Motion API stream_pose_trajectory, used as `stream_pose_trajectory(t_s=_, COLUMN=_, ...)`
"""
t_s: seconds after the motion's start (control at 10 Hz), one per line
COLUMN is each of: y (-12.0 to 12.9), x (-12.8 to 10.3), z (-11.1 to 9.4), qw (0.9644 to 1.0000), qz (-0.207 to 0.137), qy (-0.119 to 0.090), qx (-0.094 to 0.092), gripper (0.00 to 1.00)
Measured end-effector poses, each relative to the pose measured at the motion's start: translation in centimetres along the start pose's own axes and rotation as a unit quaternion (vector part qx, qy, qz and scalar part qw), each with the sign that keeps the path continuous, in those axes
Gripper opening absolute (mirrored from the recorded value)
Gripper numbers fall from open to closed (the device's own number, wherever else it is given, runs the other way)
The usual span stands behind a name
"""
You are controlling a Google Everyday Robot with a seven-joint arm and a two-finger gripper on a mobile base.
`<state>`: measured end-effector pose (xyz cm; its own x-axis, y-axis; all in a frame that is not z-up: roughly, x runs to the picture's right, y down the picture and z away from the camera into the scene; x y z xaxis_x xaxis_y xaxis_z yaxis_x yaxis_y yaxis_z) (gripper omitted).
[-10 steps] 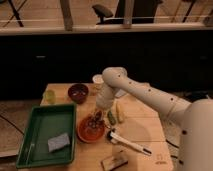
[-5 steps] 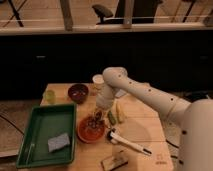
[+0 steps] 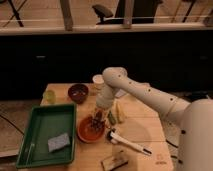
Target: Place grapes in red bowl
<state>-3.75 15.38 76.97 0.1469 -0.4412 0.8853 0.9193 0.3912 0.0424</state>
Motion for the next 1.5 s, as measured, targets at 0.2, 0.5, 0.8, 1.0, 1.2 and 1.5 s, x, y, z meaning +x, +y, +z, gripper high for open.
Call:
stream_pose_trajectory(t_s=0.2, y=0.13, x=0.02, z=0.02, qw=1.0, qz=-0.001, qy=-0.003, qx=0.0, gripper=0.8)
stream_pose_trajectory(t_s=0.5, y=0.21, x=0.01, z=-0.11, qw=1.0, qz=-0.008, qy=-0.004, qx=0.002, gripper=0.8)
stream_pose_trajectory(t_s=0.8, y=0.21, x=-0.09, z=-0.36, qw=0.9997, qz=-0.022, qy=-0.002, qx=0.004, gripper=0.8)
stream_pose_trajectory(t_s=1.0, y=0.26, x=-0.03, z=-0.4, qw=0.9998, qz=-0.022, qy=-0.001, qx=0.006, gripper=0.8)
stream_pose_trajectory(t_s=1.2, y=0.16, x=-0.04, z=-0.37, qw=0.9997, qz=-0.022, qy=-0.001, qx=0.006, gripper=0.8)
stream_pose_trajectory(t_s=1.5, y=0.16, x=-0.04, z=-0.36, qw=0.9997, qz=-0.022, qy=-0.001, qx=0.006, gripper=0.8)
